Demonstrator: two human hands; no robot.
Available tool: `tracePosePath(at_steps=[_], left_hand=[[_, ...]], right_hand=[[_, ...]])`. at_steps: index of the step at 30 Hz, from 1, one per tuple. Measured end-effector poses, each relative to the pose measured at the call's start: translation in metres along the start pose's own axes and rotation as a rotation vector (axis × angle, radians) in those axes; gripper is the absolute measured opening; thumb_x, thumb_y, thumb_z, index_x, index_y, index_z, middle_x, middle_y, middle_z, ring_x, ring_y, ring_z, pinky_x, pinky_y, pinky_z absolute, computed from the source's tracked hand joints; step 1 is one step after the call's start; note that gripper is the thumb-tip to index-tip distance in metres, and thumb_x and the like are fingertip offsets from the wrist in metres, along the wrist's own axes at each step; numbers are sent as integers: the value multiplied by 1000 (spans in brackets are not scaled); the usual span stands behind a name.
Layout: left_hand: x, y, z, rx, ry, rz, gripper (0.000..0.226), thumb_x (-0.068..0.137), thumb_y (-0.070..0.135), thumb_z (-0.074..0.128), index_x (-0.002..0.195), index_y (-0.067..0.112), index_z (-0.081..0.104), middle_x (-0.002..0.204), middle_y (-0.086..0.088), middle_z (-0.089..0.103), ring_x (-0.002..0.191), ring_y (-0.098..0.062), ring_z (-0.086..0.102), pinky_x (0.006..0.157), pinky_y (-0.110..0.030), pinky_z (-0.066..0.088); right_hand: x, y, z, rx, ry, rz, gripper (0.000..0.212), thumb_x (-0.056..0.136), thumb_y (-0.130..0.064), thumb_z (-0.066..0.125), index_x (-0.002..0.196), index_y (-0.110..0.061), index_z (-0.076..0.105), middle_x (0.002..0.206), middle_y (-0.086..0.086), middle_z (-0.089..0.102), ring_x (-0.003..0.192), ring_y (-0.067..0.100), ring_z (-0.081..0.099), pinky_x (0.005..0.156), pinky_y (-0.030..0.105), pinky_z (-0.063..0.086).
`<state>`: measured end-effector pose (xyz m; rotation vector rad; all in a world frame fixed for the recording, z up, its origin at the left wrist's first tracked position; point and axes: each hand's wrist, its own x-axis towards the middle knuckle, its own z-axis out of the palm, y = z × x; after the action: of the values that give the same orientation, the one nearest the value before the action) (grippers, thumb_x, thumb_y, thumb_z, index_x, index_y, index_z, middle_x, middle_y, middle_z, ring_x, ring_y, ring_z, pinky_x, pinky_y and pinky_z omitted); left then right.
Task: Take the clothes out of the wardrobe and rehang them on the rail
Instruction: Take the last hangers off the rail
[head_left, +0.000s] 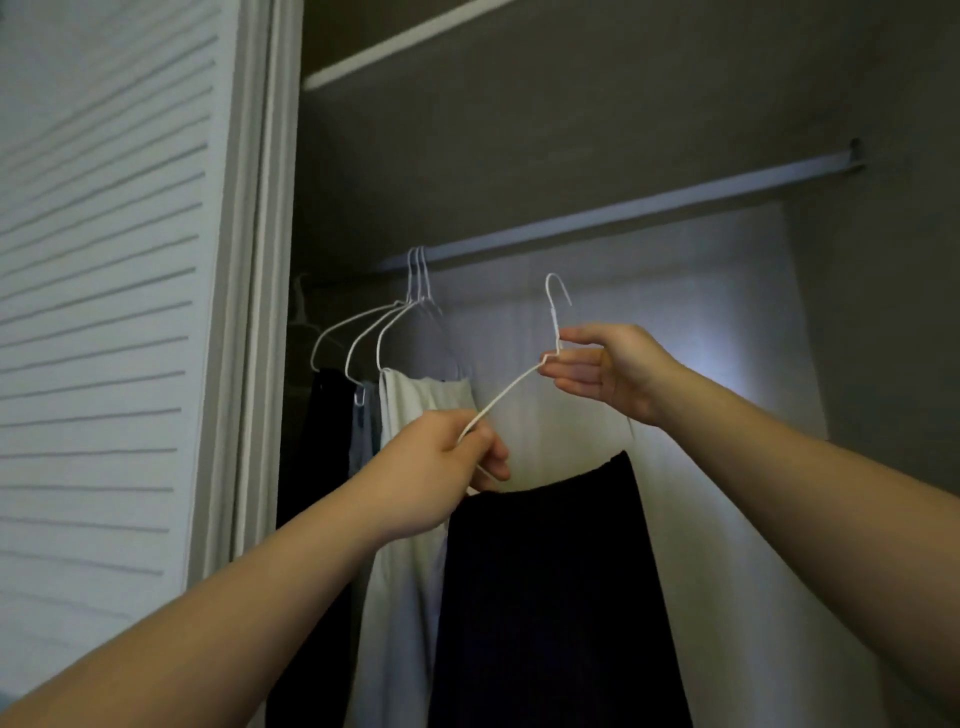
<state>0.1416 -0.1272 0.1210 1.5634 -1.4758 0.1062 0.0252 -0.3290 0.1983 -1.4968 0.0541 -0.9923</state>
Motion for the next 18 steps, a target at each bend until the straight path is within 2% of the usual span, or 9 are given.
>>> tracePosePath(at_steps=[4, 8, 11, 14, 18], left_hand=[[37, 5, -21, 260, 105, 62, 32, 106, 25, 39, 92, 14, 65, 89, -2, 73, 78, -14, 70, 68, -22, 50], [71, 15, -39, 482, 222, 111, 32, 106, 26, 39, 88, 19, 65, 84, 4, 70, 78, -9, 67, 71, -24, 52], [98, 21, -53, 519, 313, 129, 30, 106, 27, 40, 87, 21, 62, 84, 3, 69, 80, -12, 68, 78, -34, 57], [120, 24, -67, 598, 372, 81, 27, 107, 29, 38, 91, 23, 59, 86, 1, 68, 80, -14, 66, 74, -33, 55], [145, 20, -76, 707, 391, 35, 24, 106, 28, 39, 92, 22, 58, 90, -2, 65, 81, -17, 63, 72, -35, 53]], right_hand=[[51, -10, 8, -29, -15, -88, 28, 94, -14, 55, 118, 0, 57, 97, 20, 73, 89, 29, 73, 78, 34, 59], [94, -23, 23, -29, 0, -167, 19, 93, -13, 54, 108, -1, 59, 88, 15, 74, 85, 26, 74, 72, 30, 59], [129, -35, 38, -40, 5, -221, 11, 92, -12, 55, 98, -5, 60, 85, 13, 73, 83, 25, 74, 69, 28, 55], [158, -41, 56, -32, 18, -243, 8, 91, -13, 56, 92, -6, 60, 82, 13, 71, 76, 23, 71, 68, 28, 54], [194, -37, 74, -20, 32, -231, 7, 90, -15, 58, 94, -9, 58, 80, 11, 69, 71, 19, 68, 66, 28, 53]])
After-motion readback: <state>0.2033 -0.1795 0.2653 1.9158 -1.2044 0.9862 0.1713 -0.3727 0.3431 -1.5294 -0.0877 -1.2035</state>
